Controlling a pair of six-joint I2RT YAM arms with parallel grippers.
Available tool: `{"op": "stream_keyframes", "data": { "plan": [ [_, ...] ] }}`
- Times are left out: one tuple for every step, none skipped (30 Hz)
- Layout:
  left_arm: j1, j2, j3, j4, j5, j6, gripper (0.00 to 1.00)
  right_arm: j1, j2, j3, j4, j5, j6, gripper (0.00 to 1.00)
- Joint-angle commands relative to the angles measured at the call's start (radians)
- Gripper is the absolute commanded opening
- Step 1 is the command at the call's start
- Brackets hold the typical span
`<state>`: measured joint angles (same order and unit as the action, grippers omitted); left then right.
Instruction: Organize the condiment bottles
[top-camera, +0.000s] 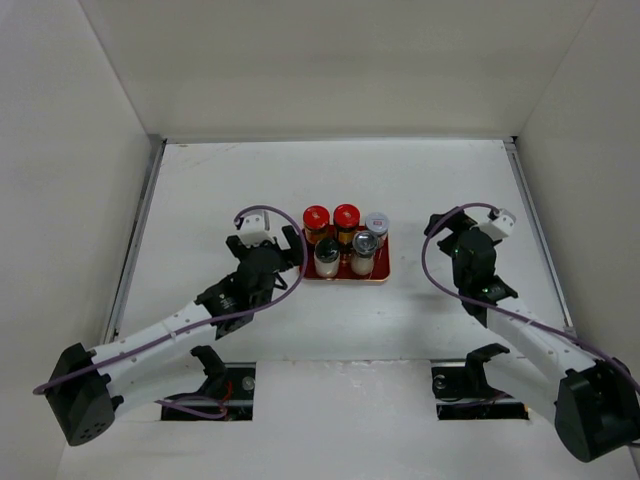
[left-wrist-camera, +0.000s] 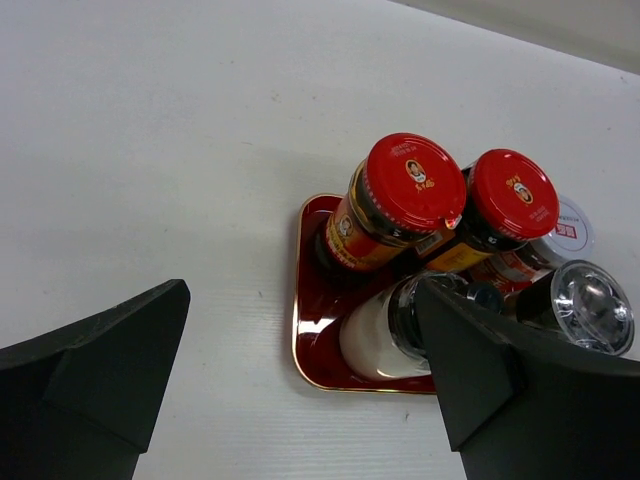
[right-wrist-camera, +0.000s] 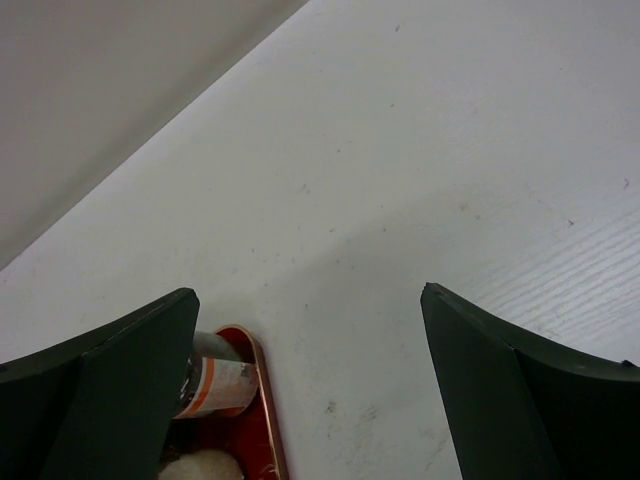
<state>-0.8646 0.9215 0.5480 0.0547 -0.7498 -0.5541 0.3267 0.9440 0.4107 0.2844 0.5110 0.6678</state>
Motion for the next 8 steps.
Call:
{"op": "stream_keyframes", "data": {
  "plan": [
    [0.002, -0.032, -0.017, 0.036, -0.016, 0.005, 1.0, -0.004, 0.004, 0.004, 0.07, -0.028, 0.01, 1.0],
    [0.003, -0.03, -0.013, 0.031, -0.013, 0.005, 1.0, -0.004, 0.003, 0.004, 0.075, -0.028, 0.012, 1.0],
    [0.002, -0.026, -0.01, 0.03, -0.01, 0.005, 1.0, -0.004, 0.004, 0.002, 0.081, -0.029, 0.012, 1.0],
    [-0.007, -0.018, -0.005, 0.03, -0.01, 0.005, 1.0, -0.004, 0.004, 0.002, 0.082, -0.034, 0.01, 1.0],
    [-0.01, -0.007, 0.0, 0.031, -0.01, 0.005, 1.0, -0.004, 0.004, 0.002, 0.082, -0.042, 0.009, 1.0],
    [-0.014, 0.006, 0.007, 0.03, -0.01, 0.005, 1.0, -0.004, 0.001, 0.004, 0.082, -0.049, 0.007, 1.0],
    [-0.012, 0.02, 0.016, 0.025, -0.011, 0.005, 1.0, -0.004, 0.001, 0.004, 0.085, -0.052, 0.007, 1.0],
    [-0.014, 0.03, 0.023, 0.02, -0.01, 0.006, 1.0, -0.004, 0.004, 0.002, 0.09, -0.054, 0.007, 1.0]
  ]
}}
